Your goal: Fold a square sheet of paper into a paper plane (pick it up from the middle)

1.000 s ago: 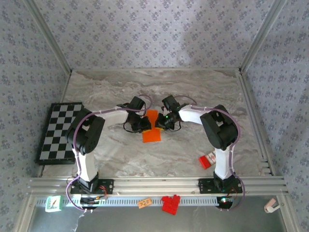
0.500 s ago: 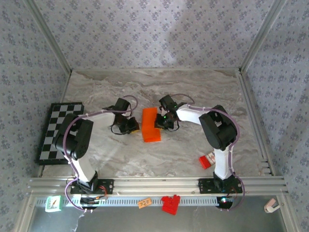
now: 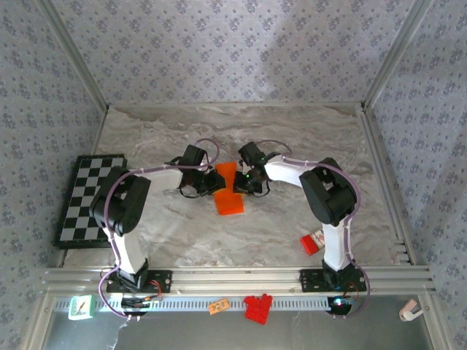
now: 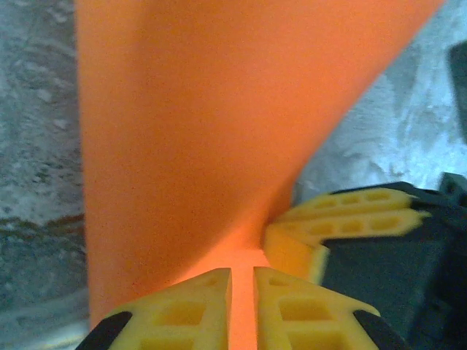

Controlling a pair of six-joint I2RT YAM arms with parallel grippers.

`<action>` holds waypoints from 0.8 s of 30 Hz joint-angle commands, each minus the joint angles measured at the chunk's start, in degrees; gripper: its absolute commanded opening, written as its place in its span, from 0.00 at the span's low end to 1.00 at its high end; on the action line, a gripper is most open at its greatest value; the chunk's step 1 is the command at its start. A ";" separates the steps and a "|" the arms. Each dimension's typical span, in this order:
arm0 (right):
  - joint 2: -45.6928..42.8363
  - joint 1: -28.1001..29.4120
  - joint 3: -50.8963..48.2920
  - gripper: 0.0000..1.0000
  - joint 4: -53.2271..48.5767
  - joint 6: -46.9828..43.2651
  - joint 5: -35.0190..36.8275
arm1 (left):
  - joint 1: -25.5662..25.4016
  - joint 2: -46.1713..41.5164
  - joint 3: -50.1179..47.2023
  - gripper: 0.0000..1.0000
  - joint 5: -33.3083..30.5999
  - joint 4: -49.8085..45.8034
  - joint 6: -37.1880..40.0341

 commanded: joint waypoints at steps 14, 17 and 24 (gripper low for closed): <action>8.14 -0.73 -4.55 0.13 -16.21 -5.42 15.86 | 8.00 -4.98 -6.44 0.15 -1.28 2.36 1.39; 8.25 -0.73 -4.57 0.14 -16.20 -5.42 15.80 | 6.60 -6.76 -6.68 0.16 2.96 7.80 -2.65; 8.60 -0.64 -4.57 0.14 -15.77 -5.15 15.48 | 1.97 -1.95 -0.96 0.16 0.06 5.94 -3.29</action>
